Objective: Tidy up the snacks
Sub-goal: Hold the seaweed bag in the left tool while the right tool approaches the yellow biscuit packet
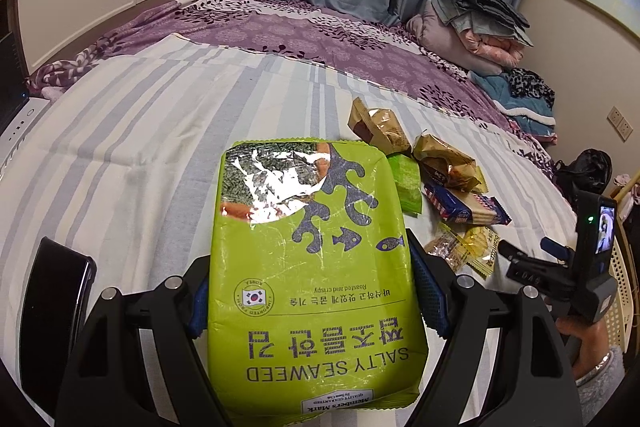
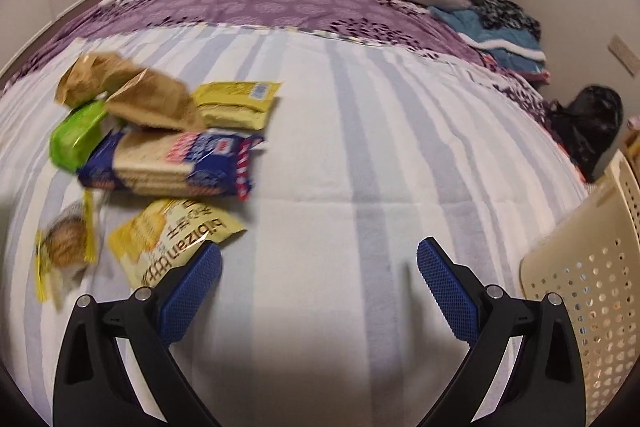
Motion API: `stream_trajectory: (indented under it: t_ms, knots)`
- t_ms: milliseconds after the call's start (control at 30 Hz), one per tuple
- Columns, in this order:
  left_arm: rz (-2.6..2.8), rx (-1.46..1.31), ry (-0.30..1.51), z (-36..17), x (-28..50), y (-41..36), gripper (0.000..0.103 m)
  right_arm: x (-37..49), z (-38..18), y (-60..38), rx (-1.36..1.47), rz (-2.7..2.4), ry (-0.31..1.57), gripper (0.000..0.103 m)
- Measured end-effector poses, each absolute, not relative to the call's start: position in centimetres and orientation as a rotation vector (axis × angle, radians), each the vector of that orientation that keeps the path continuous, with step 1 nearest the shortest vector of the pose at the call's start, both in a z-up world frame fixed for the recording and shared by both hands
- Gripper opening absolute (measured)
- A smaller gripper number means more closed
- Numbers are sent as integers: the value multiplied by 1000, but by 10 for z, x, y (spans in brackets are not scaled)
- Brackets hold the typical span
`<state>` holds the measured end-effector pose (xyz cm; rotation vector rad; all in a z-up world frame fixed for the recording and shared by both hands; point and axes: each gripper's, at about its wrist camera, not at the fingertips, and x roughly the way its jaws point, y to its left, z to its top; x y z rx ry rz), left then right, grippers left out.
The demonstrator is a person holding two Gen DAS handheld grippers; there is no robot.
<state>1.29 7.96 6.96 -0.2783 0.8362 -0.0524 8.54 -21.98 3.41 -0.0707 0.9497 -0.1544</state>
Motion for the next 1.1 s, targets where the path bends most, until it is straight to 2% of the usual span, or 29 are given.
stream_trajectory:
  t_ms: [167, 533, 833, 967, 1100]
  knots:
    - [-52, -288, 829, 71, 13, 82, 80, 75, 40, -210, 28, -65, 943, 98]
    - [-69, -278, 829, 72, 7, 81, 80, 111, 14, -167, 0, -79, 987, 98]
    - [-73, -291, 816, 74, 4, 82, 80, 85, 16, -196, -5, -102, 996, 97]
    - [-88, -289, 814, 74, 5, 78, 80, 79, 20, -203, -12, -77, 981, 87]
    - [-94, -282, 812, 77, 4, 77, 80, 85, 21, -199, -32, -27, 965, 69]
